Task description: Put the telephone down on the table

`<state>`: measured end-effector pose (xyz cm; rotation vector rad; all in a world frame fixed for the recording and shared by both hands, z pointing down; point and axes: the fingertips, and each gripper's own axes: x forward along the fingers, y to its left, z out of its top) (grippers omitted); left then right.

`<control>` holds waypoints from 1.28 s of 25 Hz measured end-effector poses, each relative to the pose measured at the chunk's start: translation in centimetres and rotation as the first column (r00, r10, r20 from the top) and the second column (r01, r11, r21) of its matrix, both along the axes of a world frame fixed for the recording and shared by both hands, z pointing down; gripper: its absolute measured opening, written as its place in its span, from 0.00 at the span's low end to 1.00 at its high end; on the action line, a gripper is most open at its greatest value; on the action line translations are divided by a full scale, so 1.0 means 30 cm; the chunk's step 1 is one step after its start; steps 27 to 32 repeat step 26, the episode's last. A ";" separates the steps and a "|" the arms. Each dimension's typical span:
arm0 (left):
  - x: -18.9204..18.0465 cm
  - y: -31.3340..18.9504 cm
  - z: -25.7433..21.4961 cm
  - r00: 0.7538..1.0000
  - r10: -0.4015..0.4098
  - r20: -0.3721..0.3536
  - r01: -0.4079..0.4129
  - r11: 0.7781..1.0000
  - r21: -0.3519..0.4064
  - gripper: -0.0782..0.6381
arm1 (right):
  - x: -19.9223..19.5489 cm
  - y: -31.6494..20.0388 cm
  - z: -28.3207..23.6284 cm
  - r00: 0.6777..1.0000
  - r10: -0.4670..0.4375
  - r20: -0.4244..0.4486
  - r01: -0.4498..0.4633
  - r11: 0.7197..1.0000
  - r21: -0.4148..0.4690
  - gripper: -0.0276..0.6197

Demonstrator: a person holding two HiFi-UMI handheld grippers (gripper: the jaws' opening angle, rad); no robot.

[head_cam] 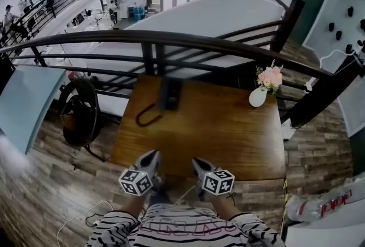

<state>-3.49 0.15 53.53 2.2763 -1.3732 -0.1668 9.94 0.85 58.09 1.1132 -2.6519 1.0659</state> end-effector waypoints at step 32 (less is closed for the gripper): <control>0.040 0.119 0.026 1.000 -0.011 0.014 0.011 1.000 -0.009 0.11 | 0.035 0.100 0.048 1.000 0.024 -0.013 -0.024 1.000 -0.019 0.04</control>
